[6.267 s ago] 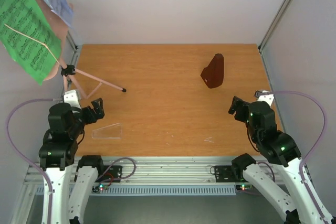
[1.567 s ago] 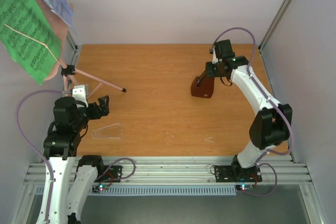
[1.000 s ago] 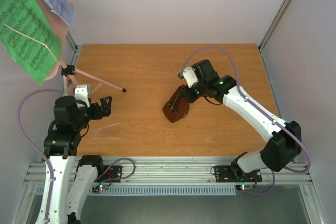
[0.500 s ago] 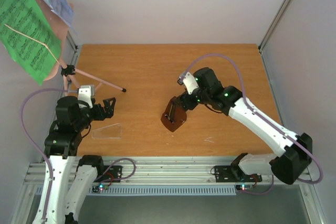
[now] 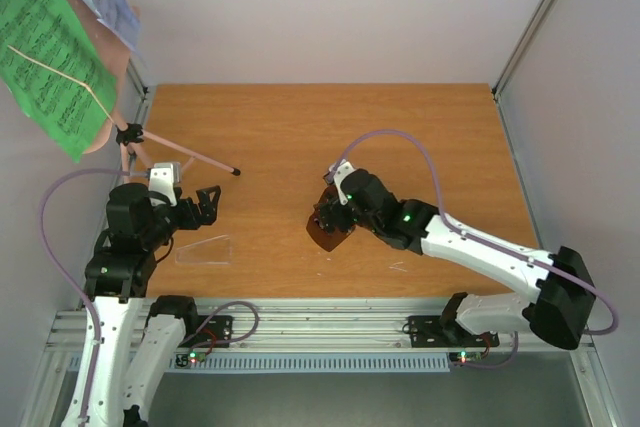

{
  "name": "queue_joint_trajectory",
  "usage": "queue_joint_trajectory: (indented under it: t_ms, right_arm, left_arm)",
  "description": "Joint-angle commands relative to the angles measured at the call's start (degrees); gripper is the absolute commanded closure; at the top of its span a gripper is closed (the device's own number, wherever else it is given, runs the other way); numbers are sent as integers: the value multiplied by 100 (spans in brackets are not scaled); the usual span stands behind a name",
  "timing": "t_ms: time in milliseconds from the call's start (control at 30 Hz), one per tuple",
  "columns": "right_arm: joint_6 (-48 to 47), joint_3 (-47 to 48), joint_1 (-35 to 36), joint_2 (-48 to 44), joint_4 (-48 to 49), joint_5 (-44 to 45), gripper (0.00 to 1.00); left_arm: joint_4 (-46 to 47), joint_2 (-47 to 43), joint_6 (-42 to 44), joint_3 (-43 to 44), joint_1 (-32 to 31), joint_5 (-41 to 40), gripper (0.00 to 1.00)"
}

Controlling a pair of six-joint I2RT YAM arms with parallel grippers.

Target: Pack up the instrument practice props

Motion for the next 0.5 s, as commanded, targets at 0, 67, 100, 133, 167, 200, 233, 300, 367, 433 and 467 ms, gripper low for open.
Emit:
queue_joint_trajectory:
  t_ms: [0, 67, 100, 133, 167, 200, 233, 300, 367, 433, 467]
  right_arm:
    - [520, 143, 161, 417, 319, 1360, 2]
    - [667, 151, 162, 547, 295, 1565, 2]
    - [734, 144, 168, 605, 287, 1645, 1]
    - [785, 142, 163, 652, 285, 1697, 2]
    - [821, 141, 162, 713, 278, 1743, 2]
    - [854, 141, 167, 770, 271, 1793, 1]
    - [884, 135, 165, 802, 267, 1851, 1]
    - [906, 104, 167, 824, 290, 1901, 3]
    - [903, 70, 168, 779, 298, 1862, 7]
    - [891, -5, 163, 701, 302, 1846, 13]
    - [881, -53, 162, 651, 302, 1831, 16]
  left_arm:
    - [259, -28, 83, -49, -30, 36, 1]
    - [243, -35, 77, -49, -26, 31, 1]
    - [243, -31, 75, -49, -26, 26, 1]
    - [242, -35, 74, -45, -31, 26, 1]
    - [242, -25, 74, -44, -36, 26, 1]
    - [247, -23, 74, -48, -38, 20, 1]
    - [245, -14, 74, -49, -36, 23, 1]
    - [249, -3, 74, -49, -34, 24, 1]
    - [243, 1, 68, -46, -40, 25, 1]
    - [246, 12, 74, -49, -40, 20, 1]
    - [243, 16, 68, -45, -45, 18, 1]
